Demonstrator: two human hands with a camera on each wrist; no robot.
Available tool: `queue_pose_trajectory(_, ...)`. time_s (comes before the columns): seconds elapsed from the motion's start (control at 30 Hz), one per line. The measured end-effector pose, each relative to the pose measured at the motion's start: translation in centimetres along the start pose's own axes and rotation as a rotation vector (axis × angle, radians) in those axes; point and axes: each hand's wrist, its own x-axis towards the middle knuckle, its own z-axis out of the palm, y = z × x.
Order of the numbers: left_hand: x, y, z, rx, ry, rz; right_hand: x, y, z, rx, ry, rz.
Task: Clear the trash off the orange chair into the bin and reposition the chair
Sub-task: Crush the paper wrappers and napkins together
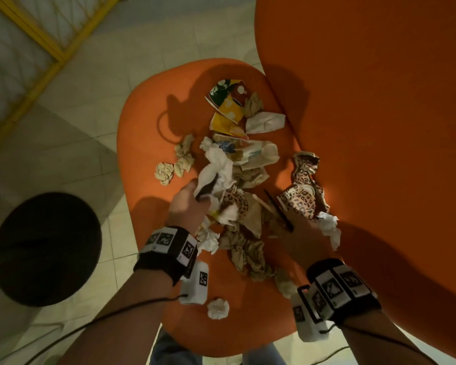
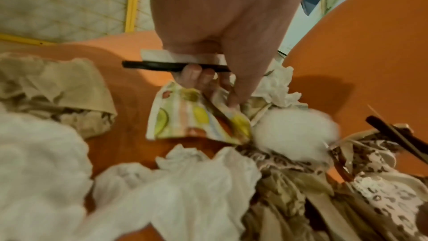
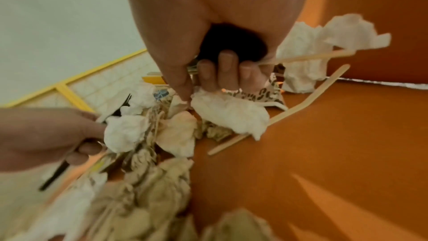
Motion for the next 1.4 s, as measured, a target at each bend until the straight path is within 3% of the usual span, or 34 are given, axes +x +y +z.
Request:
queue_pose_trajectory(0.13, -1.4, 0.1, 0.5, 0.107, -0.129, 0.066, -0.1, -0.8, 0.3, 0.015, -0.107, -0.065)
queue_pose_trajectory(0.33, -1.5, -1.7, -0.5, -0.036, 0.045, 0.047, -1.0, 1.4, -1.1, -0.126, -0.084, 0.046)
queue_pose_trajectory(0.47, -1.2, -0.6, -1.2, -0.095, 0.052, 0.167, -1.6, 2.2, -1.1, -0.137, -0.296, 0.048)
queue_pose_trajectory(0.63, 0.0, 0.4, -0.9, 0.124, 0.084, 0.255, -0.9, 2.8, -0.2, -0.249, -0.09, 0.053)
queue_pose_trajectory(0.8, -0.2, 0.8, -1.2, 0.047, 0.173, 0.186, -0.2, 3.6, 0.0, -0.217, -0.129, 0.12)
queue_pose_trajectory(1.0, -1.5, 1.8, 0.7, -0.01, -0.005, 0.098, -0.1, 3.8, 0.6, -0.24, -0.125, 0.033)
queue_pose_trajectory(1.4, -4.1, 3.4, 5.0, 0.096, -0.332, -0.042, 0.1, 2.0, 0.4, 0.205, 0.096, -0.112)
